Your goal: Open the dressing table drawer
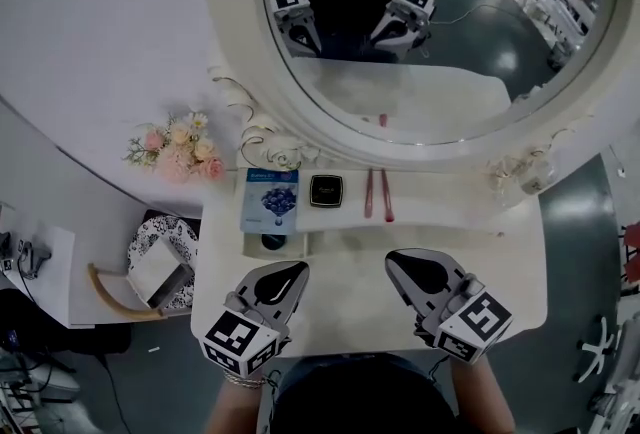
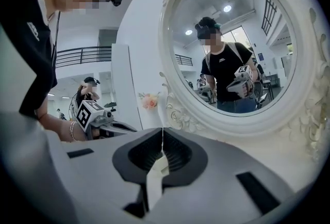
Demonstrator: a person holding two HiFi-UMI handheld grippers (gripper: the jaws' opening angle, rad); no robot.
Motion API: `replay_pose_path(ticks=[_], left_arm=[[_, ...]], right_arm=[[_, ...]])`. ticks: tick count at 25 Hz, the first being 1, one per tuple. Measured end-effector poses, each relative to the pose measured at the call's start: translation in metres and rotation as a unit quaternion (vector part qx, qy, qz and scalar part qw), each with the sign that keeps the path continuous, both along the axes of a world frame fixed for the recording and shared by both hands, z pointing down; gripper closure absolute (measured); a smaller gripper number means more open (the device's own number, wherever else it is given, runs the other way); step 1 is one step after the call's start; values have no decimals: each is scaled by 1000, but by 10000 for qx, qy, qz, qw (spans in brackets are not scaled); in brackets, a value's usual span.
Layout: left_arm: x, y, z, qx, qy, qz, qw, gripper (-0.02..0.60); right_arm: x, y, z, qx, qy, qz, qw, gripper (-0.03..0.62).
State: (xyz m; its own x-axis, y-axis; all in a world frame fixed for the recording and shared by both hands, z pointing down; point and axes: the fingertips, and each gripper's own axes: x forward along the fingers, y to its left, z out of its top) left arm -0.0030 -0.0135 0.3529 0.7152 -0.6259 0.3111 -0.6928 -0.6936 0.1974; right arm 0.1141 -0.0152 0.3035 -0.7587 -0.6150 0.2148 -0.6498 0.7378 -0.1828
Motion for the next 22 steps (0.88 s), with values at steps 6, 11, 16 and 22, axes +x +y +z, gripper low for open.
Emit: replay_pose_path(ticks=[6,11,16,22], left_arm=[[4,-1,-17,183,-62,80,9998,565],[7,-5,-30,359,-101,126,9992,565],[10,-9,-49,559,-65,145,9983,565],[12,-17,-73,870,-20,155,9961,565]], right_arm=[[15,2,-11,95,-5,171,9998,574],[29,4,-24,245,-21,328,9992,574],[43,4,-40,417,0,479,9980,574],[52,1,-72,802,-253,628,9945,574]])
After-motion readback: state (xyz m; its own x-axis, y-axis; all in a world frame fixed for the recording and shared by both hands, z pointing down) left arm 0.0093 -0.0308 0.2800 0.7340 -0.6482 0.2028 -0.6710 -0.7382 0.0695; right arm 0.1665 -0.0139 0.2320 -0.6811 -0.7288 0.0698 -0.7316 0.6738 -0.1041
